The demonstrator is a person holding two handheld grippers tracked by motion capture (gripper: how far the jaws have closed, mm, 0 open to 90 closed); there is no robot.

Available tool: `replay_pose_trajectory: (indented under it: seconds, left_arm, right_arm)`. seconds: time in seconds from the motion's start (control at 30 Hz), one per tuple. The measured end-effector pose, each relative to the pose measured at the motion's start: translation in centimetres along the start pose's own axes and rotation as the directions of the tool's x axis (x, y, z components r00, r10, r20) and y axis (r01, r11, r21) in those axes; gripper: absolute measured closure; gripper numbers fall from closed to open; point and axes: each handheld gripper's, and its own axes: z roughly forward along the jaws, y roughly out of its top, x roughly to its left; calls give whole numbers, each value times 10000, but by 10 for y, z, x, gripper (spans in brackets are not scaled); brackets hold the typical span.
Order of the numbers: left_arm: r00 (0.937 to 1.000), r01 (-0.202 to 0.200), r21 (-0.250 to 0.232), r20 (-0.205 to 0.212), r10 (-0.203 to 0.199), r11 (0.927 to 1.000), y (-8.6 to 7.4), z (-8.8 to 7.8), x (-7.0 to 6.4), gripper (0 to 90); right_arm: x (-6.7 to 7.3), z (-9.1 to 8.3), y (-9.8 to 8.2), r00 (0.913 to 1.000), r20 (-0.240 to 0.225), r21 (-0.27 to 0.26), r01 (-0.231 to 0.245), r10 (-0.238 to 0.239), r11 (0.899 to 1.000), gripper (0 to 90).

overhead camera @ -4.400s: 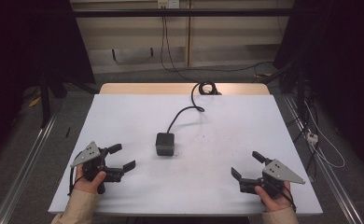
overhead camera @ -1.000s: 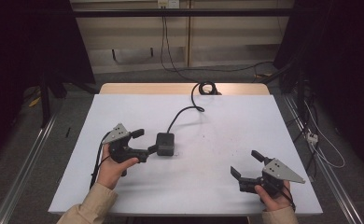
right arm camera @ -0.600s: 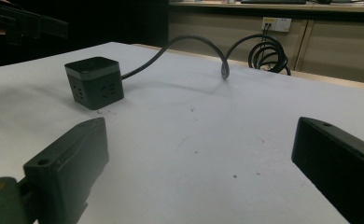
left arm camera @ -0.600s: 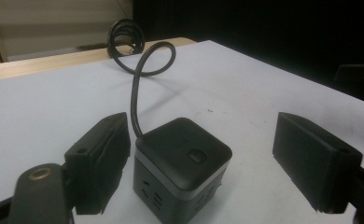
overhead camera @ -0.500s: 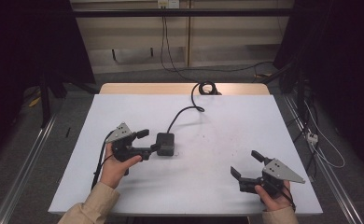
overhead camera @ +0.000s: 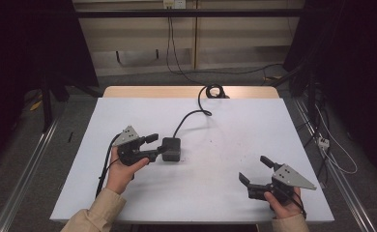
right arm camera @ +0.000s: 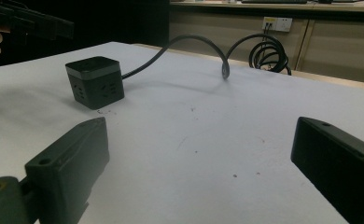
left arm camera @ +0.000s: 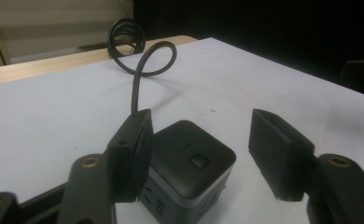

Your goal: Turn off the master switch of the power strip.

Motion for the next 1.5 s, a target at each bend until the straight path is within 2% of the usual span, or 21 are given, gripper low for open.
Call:
replay_pose_trajectory:
  seconds: [0.2, 0.37, 0.63, 0.77, 0.93, 1.2, 1.5]
  left_arm:
    - [9999, 143, 19, -87, -143, 9999, 0, 1, 3, 535]
    - [9998, 35, -7, -199, -35, 10000, 1, 1, 3, 638]
    - [9992, -314, 137, -256, 317, 9994, 2, 4, 1, 757]
    - [9995, -244, 140, -201, 247, 9996, 2, 5, 1, 800]
    - [9989, -391, 201, -237, 395, 9990, 1, 7, 1, 840]
    - [9997, -168, -103, -150, 167, 9998, 1, 8, 2, 831]
    - [9997, -198, -149, -168, 195, 9997, 2, 10, 2, 848]
  right_arm:
    - [0, -1, 0, 10000, -25, -19, 2, -2, 10000, 40]
    - [0, -1, 0, 10000, -20, -27, 7, -7, 10000, 40]
    - [0, -1, 0, 10000, -17, -26, 11, -11, 10000, 41]
    - [-1, -2, 0, 10000, -5, -35, 4, -4, 10000, 41]
    - [-1, -2, 0, 10000, -3, -39, -2, 2, 10000, 42]
    - [-1, -2, 0, 10000, 4, -48, -9, 9, 10000, 42]
    - [-1, -3, 0, 10000, 8, -51, -13, 13, 10000, 42]
